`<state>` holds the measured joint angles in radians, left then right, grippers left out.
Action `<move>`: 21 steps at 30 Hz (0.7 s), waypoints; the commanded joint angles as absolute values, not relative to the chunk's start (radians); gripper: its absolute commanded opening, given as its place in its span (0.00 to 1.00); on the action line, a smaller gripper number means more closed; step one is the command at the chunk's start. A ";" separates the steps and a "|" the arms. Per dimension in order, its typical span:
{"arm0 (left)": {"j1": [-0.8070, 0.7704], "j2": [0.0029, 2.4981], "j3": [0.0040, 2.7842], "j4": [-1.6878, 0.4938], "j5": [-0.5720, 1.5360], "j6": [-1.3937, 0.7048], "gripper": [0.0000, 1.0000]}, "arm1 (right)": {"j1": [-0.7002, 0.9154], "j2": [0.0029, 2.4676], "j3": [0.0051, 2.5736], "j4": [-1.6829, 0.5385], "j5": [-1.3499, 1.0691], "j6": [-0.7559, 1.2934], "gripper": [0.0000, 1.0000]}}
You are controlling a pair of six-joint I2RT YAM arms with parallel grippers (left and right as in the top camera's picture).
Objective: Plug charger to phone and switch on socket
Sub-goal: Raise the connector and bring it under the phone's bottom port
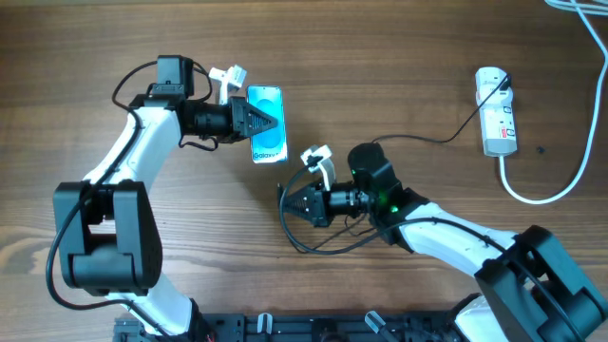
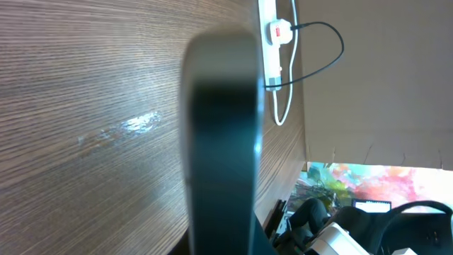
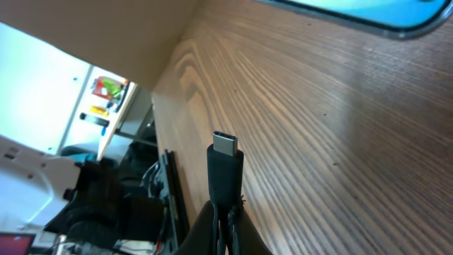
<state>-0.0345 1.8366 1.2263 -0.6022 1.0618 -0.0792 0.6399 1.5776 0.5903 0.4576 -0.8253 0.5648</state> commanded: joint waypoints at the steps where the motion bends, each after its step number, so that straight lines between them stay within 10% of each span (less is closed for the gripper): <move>1: -0.074 1.834 1.229 -0.598 1.110 -0.056 0.04 | 0.652 1.582 0.583 0.464 -0.754 0.583 0.04; 21: -0.116 1.834 1.229 -0.586 1.031 -0.060 0.04 | 0.652 1.582 0.583 0.463 -0.599 0.662 0.04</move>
